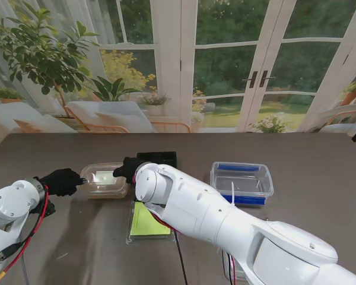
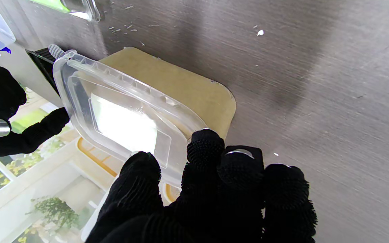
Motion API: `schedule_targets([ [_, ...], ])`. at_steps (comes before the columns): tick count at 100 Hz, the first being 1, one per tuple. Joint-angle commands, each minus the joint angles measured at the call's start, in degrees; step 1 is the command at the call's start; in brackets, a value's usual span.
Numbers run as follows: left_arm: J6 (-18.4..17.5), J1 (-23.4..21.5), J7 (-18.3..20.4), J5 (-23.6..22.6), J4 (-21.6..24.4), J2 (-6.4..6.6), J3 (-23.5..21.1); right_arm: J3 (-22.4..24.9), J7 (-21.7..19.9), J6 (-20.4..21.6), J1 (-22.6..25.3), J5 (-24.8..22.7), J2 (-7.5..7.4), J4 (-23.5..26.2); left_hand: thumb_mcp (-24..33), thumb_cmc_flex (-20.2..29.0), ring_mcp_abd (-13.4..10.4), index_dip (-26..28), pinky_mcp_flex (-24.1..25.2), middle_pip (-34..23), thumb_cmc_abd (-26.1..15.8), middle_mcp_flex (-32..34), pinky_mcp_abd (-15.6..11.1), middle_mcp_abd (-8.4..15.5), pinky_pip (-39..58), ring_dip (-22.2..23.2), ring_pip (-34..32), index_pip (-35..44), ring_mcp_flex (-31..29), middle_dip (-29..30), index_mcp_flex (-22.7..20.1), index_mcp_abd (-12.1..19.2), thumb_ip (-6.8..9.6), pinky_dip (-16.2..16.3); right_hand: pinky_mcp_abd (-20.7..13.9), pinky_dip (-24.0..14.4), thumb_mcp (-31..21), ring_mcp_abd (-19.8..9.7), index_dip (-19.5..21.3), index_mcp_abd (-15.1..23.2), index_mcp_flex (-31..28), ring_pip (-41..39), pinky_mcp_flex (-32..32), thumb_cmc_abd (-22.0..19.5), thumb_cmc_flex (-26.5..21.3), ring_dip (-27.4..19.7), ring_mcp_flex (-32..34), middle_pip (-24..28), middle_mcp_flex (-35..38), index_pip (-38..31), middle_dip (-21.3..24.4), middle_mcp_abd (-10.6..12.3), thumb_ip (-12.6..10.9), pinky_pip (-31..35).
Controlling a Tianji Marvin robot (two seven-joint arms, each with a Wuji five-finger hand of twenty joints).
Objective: Pair container bodies with their lids
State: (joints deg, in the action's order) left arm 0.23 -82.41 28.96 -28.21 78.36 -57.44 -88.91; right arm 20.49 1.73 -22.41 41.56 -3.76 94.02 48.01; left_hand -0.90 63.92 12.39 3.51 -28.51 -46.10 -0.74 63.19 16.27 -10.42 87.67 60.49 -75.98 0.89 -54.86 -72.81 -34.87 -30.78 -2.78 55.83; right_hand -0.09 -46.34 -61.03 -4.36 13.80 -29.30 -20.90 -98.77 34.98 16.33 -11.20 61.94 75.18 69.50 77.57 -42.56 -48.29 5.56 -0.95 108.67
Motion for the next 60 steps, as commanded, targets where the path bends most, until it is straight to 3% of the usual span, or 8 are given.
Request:
schedule_targets([
  [1,-0.54,1.09,1.97,0.44,-0.16,-0.16,0.52,-0.14,-1.22,0.85,-0.34,0.29,1.13,-0.27,0.14,0.68,0.42,0.45,1.44,-0.28,-2.69,-0.03,1.22,-1.37,0.03,0.5,-0.1,0.77,0.2,0.08,-1.09,9.58,1.76,0.52,-0.2,0.9,-0.88,-5.72,-0.48,9.44,-0.57,-4.29,34.69,0.37,2.04,-0.4,0.43,2.33,5.59,1.01,0.33,-4.3,-0.13,11.31],
  [38,-0.66,2.45,2.89,0.24,-1.86,0.05,2.0,0.11,-1.35,3.47,-0.9,1.37,3.0,-5.12,0.18,0.79,0.21,0.47,1.38,-0.26,-2.46,-0.01,1.01,-1.19,0.02,0.48,-0.1,0.79,0.13,0.12,-1.18,9.63,1.78,0.57,-0.03,1.18,-0.92,-5.45,-0.43,9.43,-1.03,-4.32,34.63,0.43,1.97,-0.52,0.42,2.3,5.59,0.92,0.35,-4.42,-0.12,11.31],
  [60,0.36,2.21,3.76,0.05,-1.21,0.19,2.0,0.15,-1.26,3.21,-0.79,1.28,2.62,-4.35,0.17,0.74,0.21,0.46,1.39,-0.25,-2.5,0.0,1.07,-1.25,0.02,0.48,-0.11,0.78,0.13,0.14,-1.14,9.6,1.77,0.57,0.06,1.31,-0.98,-5.29,-0.45,9.51,-1.15,-4.33,34.61,0.43,2.07,-0.59,0.42,2.29,5.59,1.01,0.36,-4.44,-0.1,11.31],
])
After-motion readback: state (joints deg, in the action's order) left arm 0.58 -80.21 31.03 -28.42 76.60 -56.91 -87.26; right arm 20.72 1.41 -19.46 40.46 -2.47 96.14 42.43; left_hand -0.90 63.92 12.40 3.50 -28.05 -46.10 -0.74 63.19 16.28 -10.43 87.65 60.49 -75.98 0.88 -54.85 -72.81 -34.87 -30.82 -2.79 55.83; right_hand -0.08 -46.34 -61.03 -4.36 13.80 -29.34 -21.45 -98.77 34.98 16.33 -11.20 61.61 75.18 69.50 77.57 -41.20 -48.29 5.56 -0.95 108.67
